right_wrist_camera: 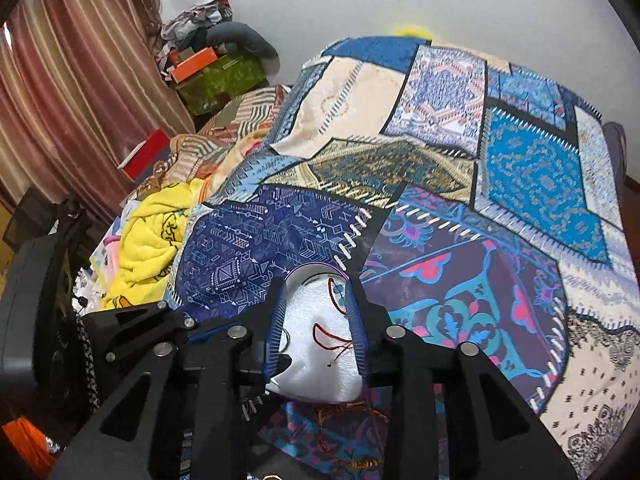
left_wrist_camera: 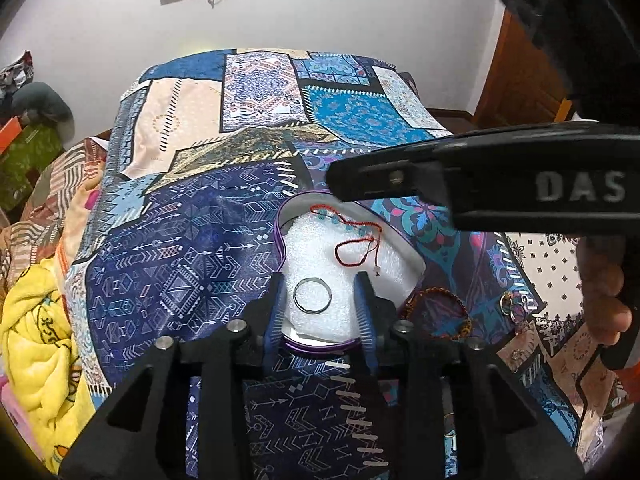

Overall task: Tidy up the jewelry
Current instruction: 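Open and lift both tools away from the heart tin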

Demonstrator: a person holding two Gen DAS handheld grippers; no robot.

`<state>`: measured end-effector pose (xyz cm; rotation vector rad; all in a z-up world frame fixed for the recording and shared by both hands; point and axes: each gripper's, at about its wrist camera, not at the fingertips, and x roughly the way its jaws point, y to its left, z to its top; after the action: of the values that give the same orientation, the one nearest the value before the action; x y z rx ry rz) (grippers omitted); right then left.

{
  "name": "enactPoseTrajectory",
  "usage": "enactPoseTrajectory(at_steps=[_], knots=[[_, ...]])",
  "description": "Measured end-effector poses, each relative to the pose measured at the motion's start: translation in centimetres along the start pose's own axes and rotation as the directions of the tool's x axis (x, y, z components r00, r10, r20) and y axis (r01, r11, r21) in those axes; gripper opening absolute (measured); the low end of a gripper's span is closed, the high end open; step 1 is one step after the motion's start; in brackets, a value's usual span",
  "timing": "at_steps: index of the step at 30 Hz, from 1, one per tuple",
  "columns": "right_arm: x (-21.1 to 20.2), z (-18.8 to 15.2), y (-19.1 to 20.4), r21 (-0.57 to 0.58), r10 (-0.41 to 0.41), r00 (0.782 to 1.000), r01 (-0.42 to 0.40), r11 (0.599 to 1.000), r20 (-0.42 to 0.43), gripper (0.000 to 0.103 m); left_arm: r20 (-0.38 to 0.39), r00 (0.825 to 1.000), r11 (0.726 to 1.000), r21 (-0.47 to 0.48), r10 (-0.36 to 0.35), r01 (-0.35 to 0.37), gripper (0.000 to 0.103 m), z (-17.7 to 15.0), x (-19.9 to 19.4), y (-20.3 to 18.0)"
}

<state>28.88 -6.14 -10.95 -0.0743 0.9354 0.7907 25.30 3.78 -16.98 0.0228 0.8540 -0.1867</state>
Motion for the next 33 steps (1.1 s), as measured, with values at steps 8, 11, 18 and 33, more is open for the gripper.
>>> enactPoseTrajectory(at_steps=[8, 11, 18, 33], knots=[[-3.1, -0.8, 0.7, -0.032, -0.100, 0.992, 0.103, 0.994, 0.075, 0.028, 0.046, 0.999, 0.999, -0.038, 0.025, -0.023, 0.042, 0.3, -3.0, 0.2], [-4.4, -1.4, 1.2, -0.045, -0.133, 0.987, 0.138, 0.989, 0.095, 0.028, 0.066, 0.997, 0.999, -0.042, 0.035, -0.032, 0.042, 0.4, -4.4, 0.0], [-7.3, -3.1, 2.3, -0.068, -0.190, 0.972, 0.201, 0.977, 0.136, 0.028, 0.098, 0.994, 0.998, -0.033, 0.056, -0.053, 0.048, 0.1, -7.5, -1.1], [-10.9, -9.6, 2.0, 0.001, -0.242, 0.963, 0.244, 0.970, 0.120, 0.034, 0.039, 0.999, 0.999, -0.018, 0.030, -0.029, 0.053, -4.0, -9.6, -4.1]])
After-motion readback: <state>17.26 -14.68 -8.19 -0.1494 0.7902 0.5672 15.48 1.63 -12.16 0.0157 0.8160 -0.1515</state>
